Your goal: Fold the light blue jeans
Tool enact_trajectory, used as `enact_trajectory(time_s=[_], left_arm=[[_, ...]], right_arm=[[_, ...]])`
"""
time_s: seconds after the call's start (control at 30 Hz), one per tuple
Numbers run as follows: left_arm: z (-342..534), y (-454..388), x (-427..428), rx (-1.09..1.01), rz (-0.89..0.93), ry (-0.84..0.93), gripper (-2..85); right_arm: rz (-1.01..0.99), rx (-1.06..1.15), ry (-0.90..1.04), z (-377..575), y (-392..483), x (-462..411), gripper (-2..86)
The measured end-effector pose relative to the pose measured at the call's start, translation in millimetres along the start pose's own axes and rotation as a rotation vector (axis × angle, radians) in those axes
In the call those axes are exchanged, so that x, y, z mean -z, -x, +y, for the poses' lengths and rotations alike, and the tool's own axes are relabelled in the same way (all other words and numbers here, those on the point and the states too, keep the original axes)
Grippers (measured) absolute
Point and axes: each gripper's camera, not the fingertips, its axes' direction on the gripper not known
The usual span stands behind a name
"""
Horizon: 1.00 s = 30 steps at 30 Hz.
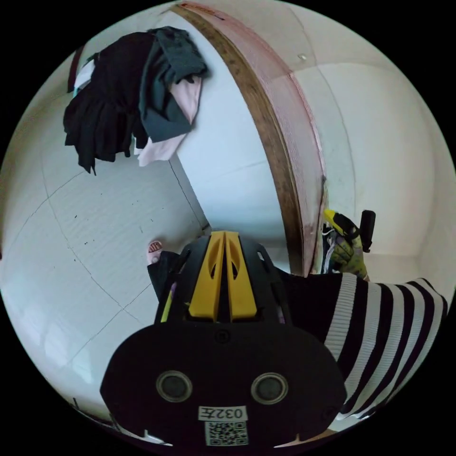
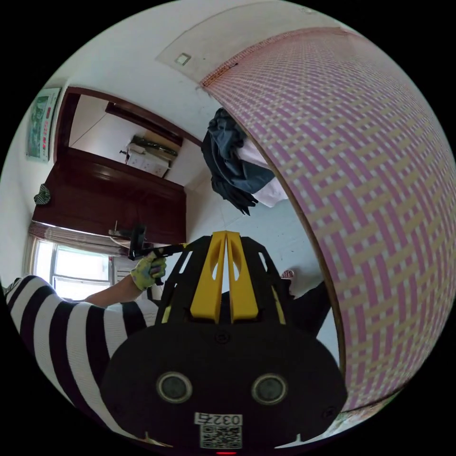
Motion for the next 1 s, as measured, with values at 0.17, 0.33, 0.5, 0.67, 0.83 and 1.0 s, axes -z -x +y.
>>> enact_trajectory(time_s=[0.17,0.33,0.5,0.67,0.83,1.0], left_arm=[[-47.6,-0.4,0.3,0.095,0.134,-0.105,-0.9],[-105.5,-14.5,-5.5,0.139,0.251,-0.115,-0.9],[-163.8,-3.8,16.9,0.237,0.263,-0.120,-0.9],[-234.7,30.9,57.8,0.294,0.175,-0.226,-0.8],[-268.7,73.5,79.8,0.370,0.154,-0.281,2.3],[-293.5,133.1,87.2,0.407,0.125,-0.201,9.5]], right_arm=[[0.018,-0.017,0.022,-32.4,-25.0,-27.6,-1.0],[-0.046,-0.048,-0.037,-70.1,-55.2,-39.3,-1.0],[-0.087,-0.070,-0.096,-114.7,-88.2,-48.4,-1.0],[-0.088,-0.080,-0.149,-147.2,-119.4,-49.6,-1.0],[-0.087,-0.138,-0.179,-157.0,-136.1,-46.7,-1.0],[-0.040,-0.177,-0.224,-160.4,-137.4,-44.5,-1.0]])
